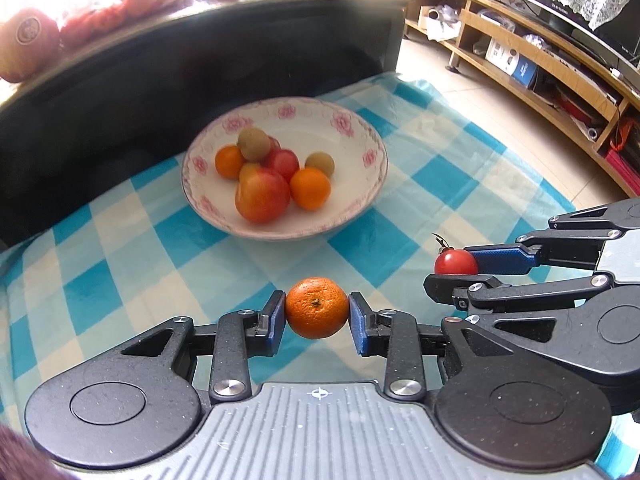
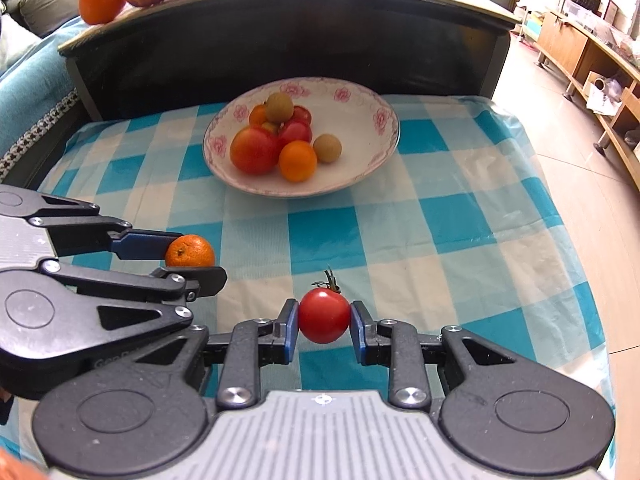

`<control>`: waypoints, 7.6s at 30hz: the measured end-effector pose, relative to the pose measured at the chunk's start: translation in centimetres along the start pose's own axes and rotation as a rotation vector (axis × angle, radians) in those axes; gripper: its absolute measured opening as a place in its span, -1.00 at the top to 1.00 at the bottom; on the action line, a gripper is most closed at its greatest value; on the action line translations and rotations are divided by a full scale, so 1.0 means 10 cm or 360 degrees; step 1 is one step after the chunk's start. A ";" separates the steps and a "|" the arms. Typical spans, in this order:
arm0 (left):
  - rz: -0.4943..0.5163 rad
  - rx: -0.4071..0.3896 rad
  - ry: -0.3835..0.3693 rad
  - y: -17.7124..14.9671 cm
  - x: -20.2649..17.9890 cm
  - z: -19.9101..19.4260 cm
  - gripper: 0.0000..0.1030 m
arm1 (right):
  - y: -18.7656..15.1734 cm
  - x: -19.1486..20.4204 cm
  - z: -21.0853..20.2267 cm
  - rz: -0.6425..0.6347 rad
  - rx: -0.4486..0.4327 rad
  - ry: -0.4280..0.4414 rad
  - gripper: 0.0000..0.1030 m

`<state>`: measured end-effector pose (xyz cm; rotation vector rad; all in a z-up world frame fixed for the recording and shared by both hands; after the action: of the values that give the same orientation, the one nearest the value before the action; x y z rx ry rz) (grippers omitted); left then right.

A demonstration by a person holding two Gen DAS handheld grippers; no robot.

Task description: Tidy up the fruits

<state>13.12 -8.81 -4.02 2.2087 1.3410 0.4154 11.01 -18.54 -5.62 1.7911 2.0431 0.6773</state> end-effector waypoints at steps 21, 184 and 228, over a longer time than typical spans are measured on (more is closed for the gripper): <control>-0.0089 -0.0065 0.0044 0.63 0.29 0.28 0.23 | 0.72 -0.15 0.17 0.0021 -0.0116 -0.0022 0.39; -0.0342 -0.0036 0.0260 -0.71 0.12 -0.50 -1.00 | -0.59 0.00 -0.65 0.0365 -0.0107 -0.0009 0.06; -0.0267 -0.0039 0.0262 -0.88 -0.02 -0.61 -0.98 | -0.83 0.12 -0.79 0.0303 -0.0086 -0.0103 0.06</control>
<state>3.54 -4.01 -4.08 2.0588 1.5852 0.5571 -0.26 -19.10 -3.64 1.9663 1.8115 0.7100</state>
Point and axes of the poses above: each gripper's, at about its wrist camera, not at the fingertips, and z roughly the way its jaws point, x to its left, y to its top, the point moved 6 cm from there along z, roughly the way its jaws point
